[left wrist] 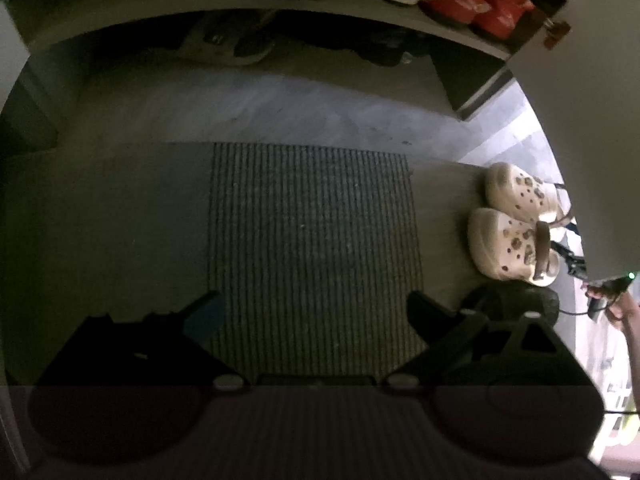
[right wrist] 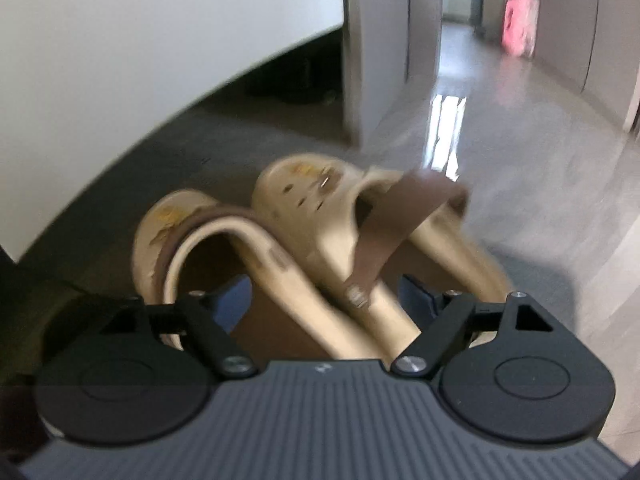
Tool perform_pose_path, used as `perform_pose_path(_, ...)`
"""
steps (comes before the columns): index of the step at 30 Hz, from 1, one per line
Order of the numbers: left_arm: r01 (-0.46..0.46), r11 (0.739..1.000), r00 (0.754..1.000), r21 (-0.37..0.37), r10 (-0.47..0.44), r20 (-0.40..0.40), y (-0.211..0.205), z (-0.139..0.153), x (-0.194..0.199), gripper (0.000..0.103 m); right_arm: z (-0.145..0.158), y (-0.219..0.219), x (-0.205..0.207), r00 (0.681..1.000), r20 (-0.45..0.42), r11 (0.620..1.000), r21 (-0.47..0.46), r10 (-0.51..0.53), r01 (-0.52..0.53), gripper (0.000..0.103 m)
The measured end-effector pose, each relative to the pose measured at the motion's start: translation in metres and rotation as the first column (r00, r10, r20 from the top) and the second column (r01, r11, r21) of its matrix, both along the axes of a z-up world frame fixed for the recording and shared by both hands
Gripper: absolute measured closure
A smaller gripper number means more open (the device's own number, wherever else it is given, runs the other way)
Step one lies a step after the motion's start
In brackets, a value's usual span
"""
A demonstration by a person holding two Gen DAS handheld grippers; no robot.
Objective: Organize scattered shoes
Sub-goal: 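Close the right gripper on the brown straps of both cream clogs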
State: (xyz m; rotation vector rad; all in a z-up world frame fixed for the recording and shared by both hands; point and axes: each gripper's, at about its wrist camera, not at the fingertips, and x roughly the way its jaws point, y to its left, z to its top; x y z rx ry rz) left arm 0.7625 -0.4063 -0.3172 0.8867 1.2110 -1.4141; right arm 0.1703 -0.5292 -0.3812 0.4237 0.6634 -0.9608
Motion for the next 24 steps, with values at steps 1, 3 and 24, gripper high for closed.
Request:
perform_pose_path(1, -0.001, 1.0, 1.0, -0.001, 0.001, -0.002, 0.0, 0.001, 0.0, 0.004, 0.0, -0.003, -0.002, 1.0, -0.003, 1.0, 0.0, -0.003, 0.003, 0.02)
perform_pose_path(3, 0.003, 1.0, 1.0, -0.003, -0.003, -0.009, 0.001, 0.002, -0.001, 0.004, -0.011, -0.013, 0.004, 0.999, -0.031, 0.998, 0.047, 0.042, -0.04, 0.02)
perform_pose_path(24, 0.014, 1.0, 0.999, 0.005, -0.014, -0.03, 0.005, 0.0, -0.02, 0.004, -0.026, -0.011, 0.039, 0.926, 0.227, 0.953, 0.038, -0.301, 0.301, 0.06)
